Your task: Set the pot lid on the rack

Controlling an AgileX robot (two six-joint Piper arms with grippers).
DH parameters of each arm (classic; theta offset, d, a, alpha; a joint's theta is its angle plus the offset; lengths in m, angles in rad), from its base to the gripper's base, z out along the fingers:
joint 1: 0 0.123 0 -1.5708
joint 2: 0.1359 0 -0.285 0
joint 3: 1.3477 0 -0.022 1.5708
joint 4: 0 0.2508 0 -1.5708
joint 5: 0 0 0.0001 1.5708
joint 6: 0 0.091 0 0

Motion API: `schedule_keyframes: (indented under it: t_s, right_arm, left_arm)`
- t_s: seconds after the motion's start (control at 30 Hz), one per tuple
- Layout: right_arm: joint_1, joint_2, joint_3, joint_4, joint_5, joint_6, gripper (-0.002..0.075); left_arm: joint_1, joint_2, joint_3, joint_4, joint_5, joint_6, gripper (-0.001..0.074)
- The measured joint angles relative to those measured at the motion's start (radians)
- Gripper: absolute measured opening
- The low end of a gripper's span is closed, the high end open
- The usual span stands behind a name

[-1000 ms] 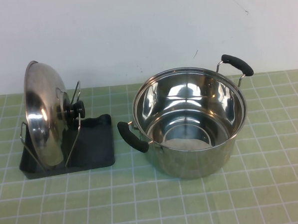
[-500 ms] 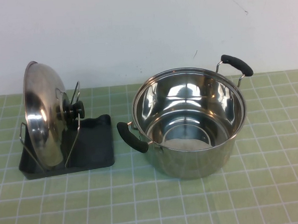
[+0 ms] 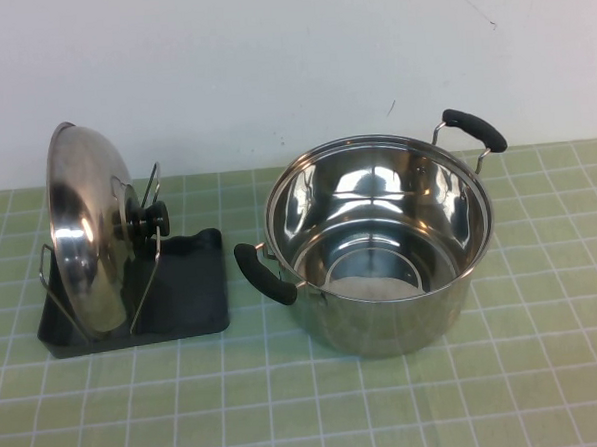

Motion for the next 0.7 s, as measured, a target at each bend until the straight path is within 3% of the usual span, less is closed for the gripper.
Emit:
schedule_keyframes:
  t_s: [0.43,0.53,0.7]
  right_arm:
    - [-0.028,0.000,0.008,0.000,0.000,0.000,-0.0001]
    - [-0.115,0.000,0.008,0.021,0.000,0.000,-0.0001]
    - [-0.348,0.000,0.008,0.129,-0.014,0.000,-0.0001]
  left_arm:
    - [0.000,0.000,0.000,0.000,0.001,0.000,-0.0001]
    - [0.000,0.000,0.000,0.000,0.001,0.000,-0.0001]
    - [0.000,0.000,0.000,0.000,0.001,0.000,-0.0001]
